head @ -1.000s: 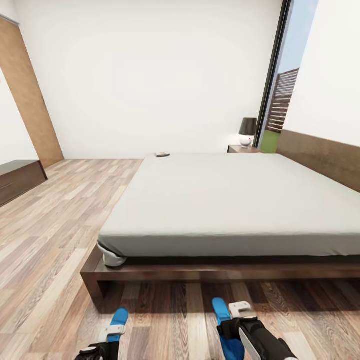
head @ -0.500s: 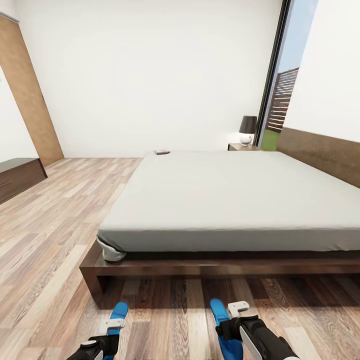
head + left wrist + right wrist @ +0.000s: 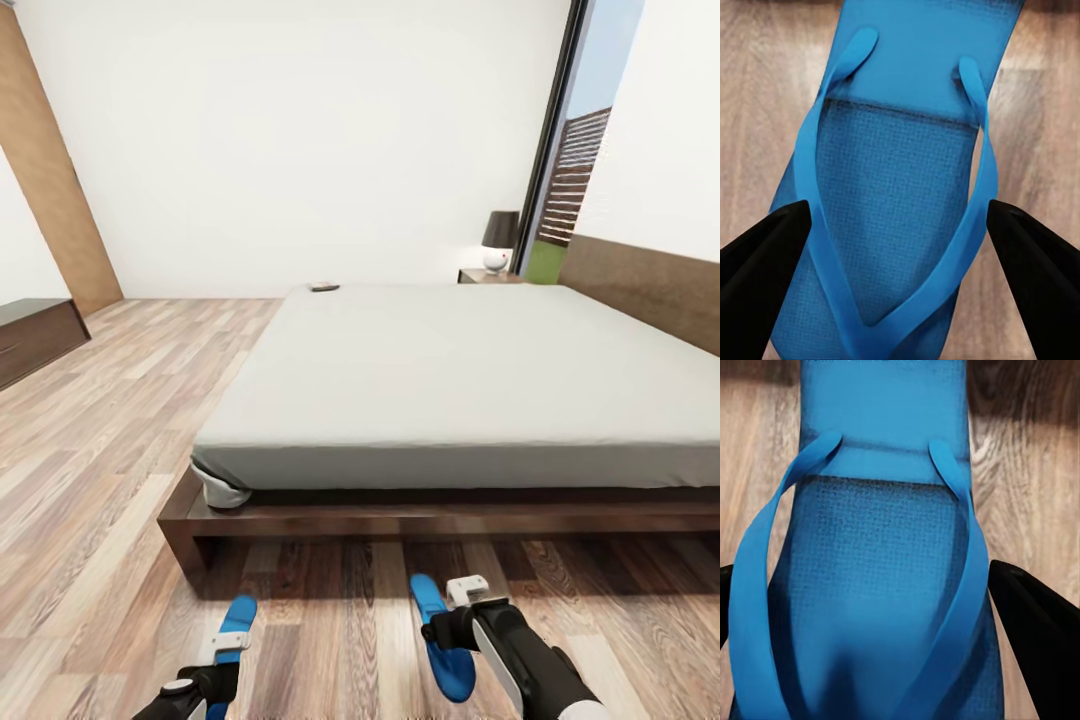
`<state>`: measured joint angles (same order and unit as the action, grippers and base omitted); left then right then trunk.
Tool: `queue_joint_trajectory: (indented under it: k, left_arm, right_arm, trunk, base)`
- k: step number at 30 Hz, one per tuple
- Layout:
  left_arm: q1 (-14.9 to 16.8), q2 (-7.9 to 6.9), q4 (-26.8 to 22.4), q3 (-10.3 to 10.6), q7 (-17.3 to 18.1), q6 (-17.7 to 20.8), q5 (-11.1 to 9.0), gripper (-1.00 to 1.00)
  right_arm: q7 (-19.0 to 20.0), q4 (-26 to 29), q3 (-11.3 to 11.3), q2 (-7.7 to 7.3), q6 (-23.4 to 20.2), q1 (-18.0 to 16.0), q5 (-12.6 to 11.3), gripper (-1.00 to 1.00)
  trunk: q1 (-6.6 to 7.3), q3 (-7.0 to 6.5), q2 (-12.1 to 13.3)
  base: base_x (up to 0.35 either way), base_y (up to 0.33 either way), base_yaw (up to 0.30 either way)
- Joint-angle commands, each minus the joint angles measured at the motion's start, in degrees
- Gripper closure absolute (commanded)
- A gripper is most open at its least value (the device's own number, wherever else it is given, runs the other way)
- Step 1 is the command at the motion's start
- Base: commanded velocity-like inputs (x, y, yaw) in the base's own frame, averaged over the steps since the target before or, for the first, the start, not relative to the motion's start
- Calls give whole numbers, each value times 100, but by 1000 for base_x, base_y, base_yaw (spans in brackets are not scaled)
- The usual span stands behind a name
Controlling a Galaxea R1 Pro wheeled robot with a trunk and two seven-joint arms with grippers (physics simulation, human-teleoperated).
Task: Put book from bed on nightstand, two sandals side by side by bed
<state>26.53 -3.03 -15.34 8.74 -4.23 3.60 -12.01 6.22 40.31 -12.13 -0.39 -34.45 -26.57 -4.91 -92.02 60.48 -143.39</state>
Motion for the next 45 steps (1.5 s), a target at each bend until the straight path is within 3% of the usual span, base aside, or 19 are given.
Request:
queue_joint_trajectory:
  k: [1, 6, 13, 15, 23, 31, 33, 35, 37, 45]
  left_arm:
    - [-3, -5, -17, 49, -34, 15, -57, 100]
    - [0, -5, -20, 49, -34, -35, -56, 100]
    - [39, -8, -48, 49, -37, -87, -56, 100]
    - [105, -15, -48, 49, -38, -96, -56, 100]
    - [260, -34, -56, 75, -24, -105, -47, 100]
    - [320, -39, -182, 105, -25, -122, -16, 100]
    - [323, -38, -239, 106, -27, -160, 151, 100]
    - [325, -34, -283, 100, -35, -220, 494, 100]
    - [326, -28, -301, 97, -39, -247, 650, 100]
    - [326, -25, -398, 93, -45, -617, 803, 100]
  right_arm:
    - [-20, 230, -16, -5, -203, 6, -42, 100]
    - [-17, 594, -10, -12, -531, 18, -43, 100]
    - [-14, 671, -7, -23, -741, 20, -49, 100]
    - [29, 675, -6, -75, -770, 20, -56, 100]
    - [796, 679, 0, -418, -804, 29, -52, 100]
    - [889, 680, 3, -483, -808, 54, -47, 100]
    - [894, 680, 4, -486, -809, 57, -46, 100]
    - [896, 680, 5, -487, -809, 57, -45, 100]
    - [897, 680, 3, -488, -809, 58, -45, 100]
    - [898, 680, 2, -494, -816, 56, -45, 100]
  trunk:
    - [-1, 28, -4]
    - [-14, 139, -10]
    - [-32, 294, -20]
    - [-37, 338, -22]
    - [-58, 516, -33]
    - [-79, 693, -44]
    - [-84, 737, -46]
    - [-89, 781, -49]
    - [-94, 826, -52]
    - [-115, 1003, -63]
  base:
    - [0, 0, 0]
    - [0, 0, 0]
    - [0, 0, 0]
    - [0, 0, 0]
    - [0, 0, 0]
    - [0, 0, 0]
    - [0, 0, 0]
    - [0, 0, 0]
    - [0, 0, 0]
    - [0, 0, 0]
